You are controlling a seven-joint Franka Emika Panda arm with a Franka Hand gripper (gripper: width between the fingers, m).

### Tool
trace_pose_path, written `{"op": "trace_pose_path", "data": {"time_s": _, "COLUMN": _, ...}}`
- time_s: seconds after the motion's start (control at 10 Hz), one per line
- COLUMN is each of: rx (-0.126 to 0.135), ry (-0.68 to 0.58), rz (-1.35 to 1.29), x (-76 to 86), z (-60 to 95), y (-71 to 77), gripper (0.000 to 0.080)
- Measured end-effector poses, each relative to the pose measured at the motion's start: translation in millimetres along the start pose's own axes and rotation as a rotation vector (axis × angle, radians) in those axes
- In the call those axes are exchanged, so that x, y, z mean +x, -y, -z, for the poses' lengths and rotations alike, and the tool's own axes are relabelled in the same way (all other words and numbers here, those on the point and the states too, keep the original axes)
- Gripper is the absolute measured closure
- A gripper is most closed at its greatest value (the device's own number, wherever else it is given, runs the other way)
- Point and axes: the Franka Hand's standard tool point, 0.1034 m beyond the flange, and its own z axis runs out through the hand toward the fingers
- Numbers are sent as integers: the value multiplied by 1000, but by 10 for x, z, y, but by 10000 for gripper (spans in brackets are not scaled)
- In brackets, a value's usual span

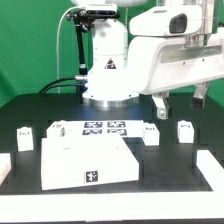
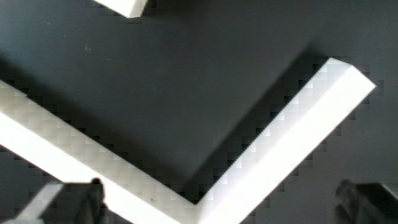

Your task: Assemble one leg

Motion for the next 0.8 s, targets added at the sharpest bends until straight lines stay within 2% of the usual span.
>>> {"op": "trace_pose_path", "data": {"time_s": 0.1, "rx": -9, "ry": 4, "rz": -21, "x": -3, "z": -3, "y": 4, "gripper": 150}}
{"op": "trace_pose_path", "data": {"time_s": 0.8, "rx": -8, "ry": 5, "rz": -21, "x": -4, "z": -5, "y": 5, "gripper": 150}}
